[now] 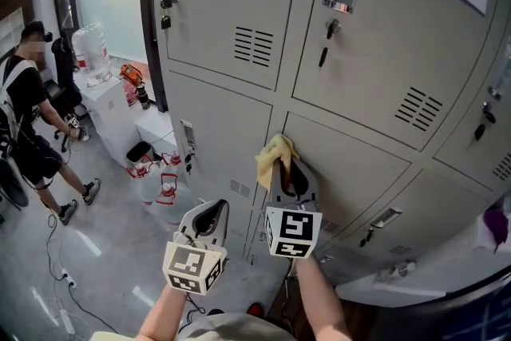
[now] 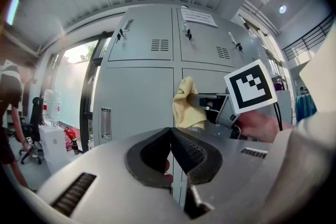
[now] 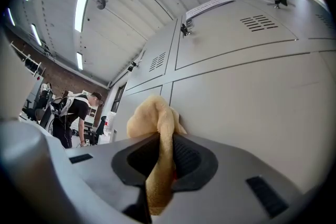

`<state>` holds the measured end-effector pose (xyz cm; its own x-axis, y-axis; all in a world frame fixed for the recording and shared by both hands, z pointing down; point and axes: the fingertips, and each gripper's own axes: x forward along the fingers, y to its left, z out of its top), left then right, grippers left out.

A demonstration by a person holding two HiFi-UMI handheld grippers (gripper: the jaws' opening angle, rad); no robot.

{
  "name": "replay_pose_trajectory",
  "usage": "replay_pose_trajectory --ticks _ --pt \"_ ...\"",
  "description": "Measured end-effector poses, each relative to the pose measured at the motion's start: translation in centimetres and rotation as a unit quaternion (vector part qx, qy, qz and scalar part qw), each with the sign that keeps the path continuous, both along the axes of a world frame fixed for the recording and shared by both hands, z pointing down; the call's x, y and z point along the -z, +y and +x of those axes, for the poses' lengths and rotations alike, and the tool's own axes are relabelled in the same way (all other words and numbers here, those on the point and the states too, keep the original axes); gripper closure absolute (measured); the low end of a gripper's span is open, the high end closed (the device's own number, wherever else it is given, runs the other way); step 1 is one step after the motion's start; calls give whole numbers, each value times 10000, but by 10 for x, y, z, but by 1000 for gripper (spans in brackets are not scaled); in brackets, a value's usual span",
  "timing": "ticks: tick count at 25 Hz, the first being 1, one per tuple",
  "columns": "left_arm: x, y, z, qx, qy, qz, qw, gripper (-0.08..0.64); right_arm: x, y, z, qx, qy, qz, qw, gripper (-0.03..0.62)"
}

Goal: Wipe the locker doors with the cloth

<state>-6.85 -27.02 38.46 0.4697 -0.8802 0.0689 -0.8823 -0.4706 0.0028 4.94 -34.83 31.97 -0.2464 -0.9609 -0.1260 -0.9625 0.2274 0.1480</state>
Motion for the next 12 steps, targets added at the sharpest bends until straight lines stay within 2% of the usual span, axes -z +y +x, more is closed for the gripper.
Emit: replay_pose_trajectory --ticks 12 --pt "0 4 10 -103 -17 0 9999 537 -3 7 17 -150 -12 -37 9999 523"
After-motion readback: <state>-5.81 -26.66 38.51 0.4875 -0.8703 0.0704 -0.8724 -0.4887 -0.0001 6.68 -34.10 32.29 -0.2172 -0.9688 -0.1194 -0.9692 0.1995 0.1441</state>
